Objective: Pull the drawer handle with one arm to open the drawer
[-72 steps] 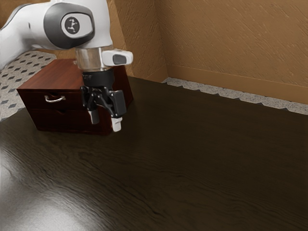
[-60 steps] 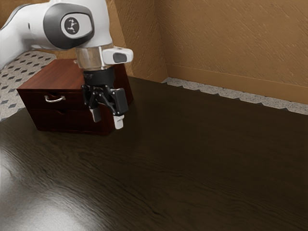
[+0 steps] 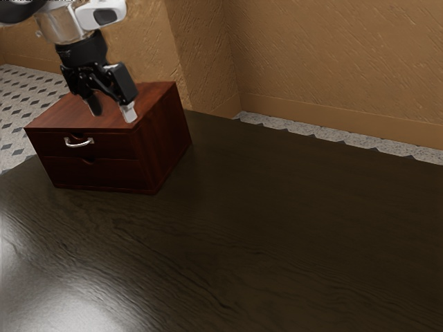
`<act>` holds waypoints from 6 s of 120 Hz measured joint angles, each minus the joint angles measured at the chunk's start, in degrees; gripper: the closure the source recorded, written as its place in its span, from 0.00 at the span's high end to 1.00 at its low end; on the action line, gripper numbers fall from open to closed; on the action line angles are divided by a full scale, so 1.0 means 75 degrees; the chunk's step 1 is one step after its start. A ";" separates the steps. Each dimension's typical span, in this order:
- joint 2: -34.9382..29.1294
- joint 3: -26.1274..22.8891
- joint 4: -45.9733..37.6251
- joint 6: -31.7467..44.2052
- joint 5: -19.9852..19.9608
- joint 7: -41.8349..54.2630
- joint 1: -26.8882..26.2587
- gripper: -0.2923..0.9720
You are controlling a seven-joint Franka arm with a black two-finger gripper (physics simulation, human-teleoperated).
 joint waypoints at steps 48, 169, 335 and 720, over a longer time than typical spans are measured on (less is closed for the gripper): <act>0.0044 0.1751 -0.0188 -0.0703 0.0986 0.3567 0.0243 0.77; 0.1326 0.2115 -0.0204 0.0801 -0.0240 0.9385 0.1569 0.77; 0.2360 0.1925 -0.0454 0.3554 -0.0184 1.1630 0.1662 0.77; -0.0578 -0.1498 -0.4168 0.3657 0.0143 1.0711 0.5343 0.30</act>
